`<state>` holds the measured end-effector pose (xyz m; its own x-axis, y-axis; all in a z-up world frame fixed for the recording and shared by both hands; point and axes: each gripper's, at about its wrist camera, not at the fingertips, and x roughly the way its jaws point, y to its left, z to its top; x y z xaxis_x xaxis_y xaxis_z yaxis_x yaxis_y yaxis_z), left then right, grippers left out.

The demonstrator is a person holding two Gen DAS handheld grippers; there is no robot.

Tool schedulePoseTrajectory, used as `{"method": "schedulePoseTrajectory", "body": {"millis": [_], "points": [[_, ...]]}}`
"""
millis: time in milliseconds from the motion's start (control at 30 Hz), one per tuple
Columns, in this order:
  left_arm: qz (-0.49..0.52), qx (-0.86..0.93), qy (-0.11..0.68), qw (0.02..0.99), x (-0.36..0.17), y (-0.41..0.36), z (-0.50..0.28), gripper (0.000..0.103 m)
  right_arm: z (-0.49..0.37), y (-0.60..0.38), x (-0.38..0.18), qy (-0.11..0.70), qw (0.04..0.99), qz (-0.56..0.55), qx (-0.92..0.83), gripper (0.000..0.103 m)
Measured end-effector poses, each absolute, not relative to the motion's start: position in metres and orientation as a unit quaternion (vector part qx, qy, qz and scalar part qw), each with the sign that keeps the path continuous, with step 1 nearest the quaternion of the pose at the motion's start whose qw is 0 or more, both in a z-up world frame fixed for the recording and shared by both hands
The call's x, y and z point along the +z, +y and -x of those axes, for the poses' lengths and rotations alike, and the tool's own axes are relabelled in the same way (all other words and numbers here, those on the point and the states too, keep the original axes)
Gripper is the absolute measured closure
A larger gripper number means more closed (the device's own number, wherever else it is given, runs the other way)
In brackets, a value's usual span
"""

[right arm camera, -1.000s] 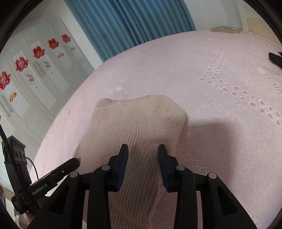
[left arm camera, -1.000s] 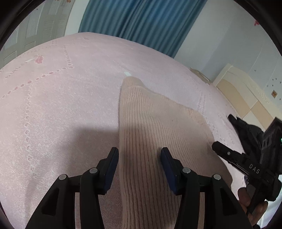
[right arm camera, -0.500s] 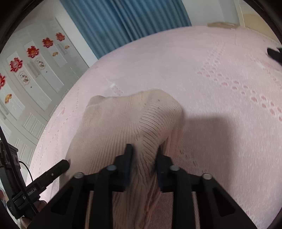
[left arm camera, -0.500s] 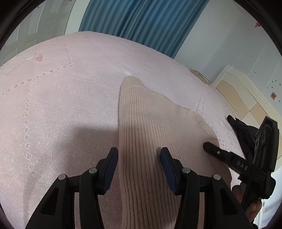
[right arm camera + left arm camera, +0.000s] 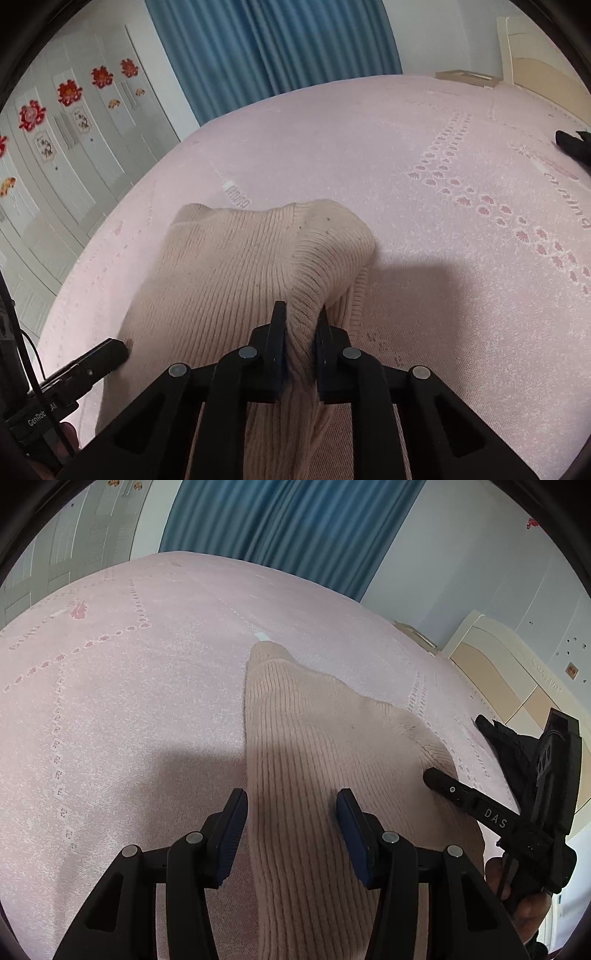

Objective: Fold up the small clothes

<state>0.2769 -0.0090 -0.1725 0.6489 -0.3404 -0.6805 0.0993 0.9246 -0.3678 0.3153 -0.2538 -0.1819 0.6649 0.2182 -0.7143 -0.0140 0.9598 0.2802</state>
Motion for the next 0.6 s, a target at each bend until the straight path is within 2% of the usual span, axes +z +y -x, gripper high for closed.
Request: {"method": "schedulePoseTrajectory", "body": {"millis": [33, 100, 167, 600], "points": [[0.149, -0.122, 0.399, 0.896, -0.172, -0.008, -0.276, 0.055, -0.314, -0.255, -0.182, 0.406, 0.904, -0.124, 0.061, 0.086], [0.145, -0.118, 0.395, 0.899, -0.17, -0.005, -0.273, 0.054, -0.313, -0.259, -0.182, 0.408, 0.903, -0.126, 0.054, 0.073], [0.143, -0.118, 0.398, 0.899, -0.17, 0.0, -0.271, 0.053, -0.312, -0.265, -0.181, 0.407, 0.901, -0.138, 0.055, 0.068], [0.075, -0.128, 0.403, 0.903, -0.174, 0.01, -0.208, 0.054, -0.27, -0.286, -0.173, 0.398, 0.897, -0.173, 0.082, 0.056]]}}
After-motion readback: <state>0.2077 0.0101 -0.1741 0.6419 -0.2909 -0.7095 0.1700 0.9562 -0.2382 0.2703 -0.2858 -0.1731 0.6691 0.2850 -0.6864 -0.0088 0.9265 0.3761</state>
